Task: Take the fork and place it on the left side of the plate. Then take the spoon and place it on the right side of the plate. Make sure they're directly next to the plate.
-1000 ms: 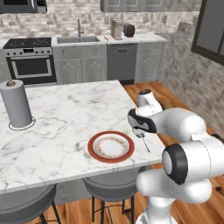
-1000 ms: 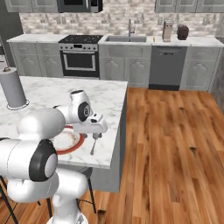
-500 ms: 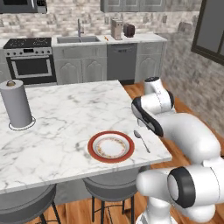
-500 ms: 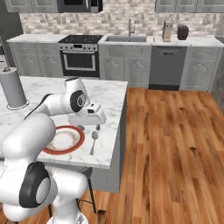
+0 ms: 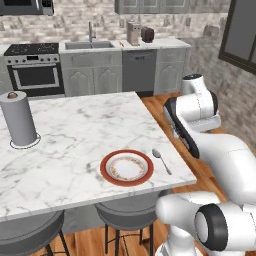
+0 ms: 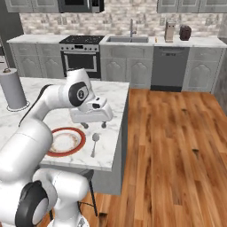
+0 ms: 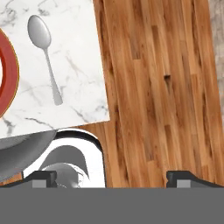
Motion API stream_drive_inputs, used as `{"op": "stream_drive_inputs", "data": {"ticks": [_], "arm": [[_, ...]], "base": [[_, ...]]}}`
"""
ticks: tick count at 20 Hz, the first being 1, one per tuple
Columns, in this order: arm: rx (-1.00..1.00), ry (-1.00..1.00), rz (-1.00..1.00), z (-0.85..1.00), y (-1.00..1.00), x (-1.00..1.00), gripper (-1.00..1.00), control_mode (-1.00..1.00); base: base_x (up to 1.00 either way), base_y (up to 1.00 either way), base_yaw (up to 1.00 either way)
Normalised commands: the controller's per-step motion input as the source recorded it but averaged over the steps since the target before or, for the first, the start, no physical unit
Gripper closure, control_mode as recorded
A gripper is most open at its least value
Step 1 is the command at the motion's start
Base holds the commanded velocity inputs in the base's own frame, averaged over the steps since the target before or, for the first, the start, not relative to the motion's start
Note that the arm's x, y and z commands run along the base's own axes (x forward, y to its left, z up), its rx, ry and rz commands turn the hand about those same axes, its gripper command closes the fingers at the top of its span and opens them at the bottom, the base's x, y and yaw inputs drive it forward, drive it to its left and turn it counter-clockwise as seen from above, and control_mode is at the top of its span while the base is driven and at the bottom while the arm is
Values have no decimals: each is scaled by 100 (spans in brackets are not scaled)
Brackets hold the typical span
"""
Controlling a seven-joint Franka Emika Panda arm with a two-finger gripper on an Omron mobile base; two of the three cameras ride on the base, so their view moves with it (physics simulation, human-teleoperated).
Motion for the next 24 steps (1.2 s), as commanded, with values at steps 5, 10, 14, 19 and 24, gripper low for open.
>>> {"op": "stream_drive_inputs", "data": {"ticks": [5,10,14,19,24], "arm": [[0,1,0,-2,-23,-42,-100,-100],[0,2,0,-18,11,-3,-100,-100],[6,-16,10,-3,-8,-42,-100,-100],[15,-23,22,3,-29,-51,-100,-100],[3,-4,5,1,-10,-5,-100,100]], "base": [[0,0,0],[0,0,0],[0,0,0],[0,0,0],[-1,-56,18]]}}
